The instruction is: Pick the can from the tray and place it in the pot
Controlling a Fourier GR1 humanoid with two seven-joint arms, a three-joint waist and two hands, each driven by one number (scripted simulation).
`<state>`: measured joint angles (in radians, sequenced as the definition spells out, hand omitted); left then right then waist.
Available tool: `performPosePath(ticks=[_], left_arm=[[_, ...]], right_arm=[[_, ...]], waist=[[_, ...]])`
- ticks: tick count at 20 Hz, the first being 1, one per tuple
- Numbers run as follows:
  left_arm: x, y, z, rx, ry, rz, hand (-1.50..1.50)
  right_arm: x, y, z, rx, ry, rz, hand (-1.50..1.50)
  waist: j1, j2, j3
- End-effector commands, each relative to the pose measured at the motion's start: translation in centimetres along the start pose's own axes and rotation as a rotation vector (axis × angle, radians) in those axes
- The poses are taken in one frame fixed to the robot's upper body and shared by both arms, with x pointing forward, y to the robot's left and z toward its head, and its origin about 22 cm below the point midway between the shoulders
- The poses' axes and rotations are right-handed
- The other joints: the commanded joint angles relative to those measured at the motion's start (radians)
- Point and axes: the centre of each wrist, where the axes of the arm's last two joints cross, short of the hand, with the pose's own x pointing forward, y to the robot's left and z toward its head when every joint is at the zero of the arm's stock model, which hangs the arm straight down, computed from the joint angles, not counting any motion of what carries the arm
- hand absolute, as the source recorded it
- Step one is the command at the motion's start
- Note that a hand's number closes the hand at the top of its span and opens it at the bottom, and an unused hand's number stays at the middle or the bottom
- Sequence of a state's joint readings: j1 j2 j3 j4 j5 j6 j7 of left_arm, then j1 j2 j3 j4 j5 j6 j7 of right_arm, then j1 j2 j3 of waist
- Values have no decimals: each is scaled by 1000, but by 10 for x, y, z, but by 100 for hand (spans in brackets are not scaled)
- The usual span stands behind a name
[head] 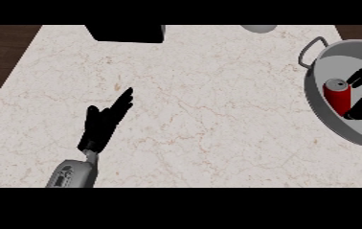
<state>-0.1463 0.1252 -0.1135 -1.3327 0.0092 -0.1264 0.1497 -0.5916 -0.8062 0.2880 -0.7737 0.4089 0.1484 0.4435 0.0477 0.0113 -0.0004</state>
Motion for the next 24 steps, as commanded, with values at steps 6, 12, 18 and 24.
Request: performPosePath(ticks=[6,12,18,24], left_arm=[[-5,9,10,7,30,16,0],[-15,21,16,33,25,28,0],[-7,11,20,29,-5,26,0],[-14,11,17,48,26,22,0]], right_arm=[[53,-8,-6,-174,-225,-464,-150],[34,-20,-8,-417,-254,-882,-150],[-32,-50,-8,-629,-197,-1069,-150],[-87,-55,2,-673,-254,-1186,-150]], waist=[[-16,-5,5],[-42,-6,4],[-54,-13,2],[-54,-12,1]])
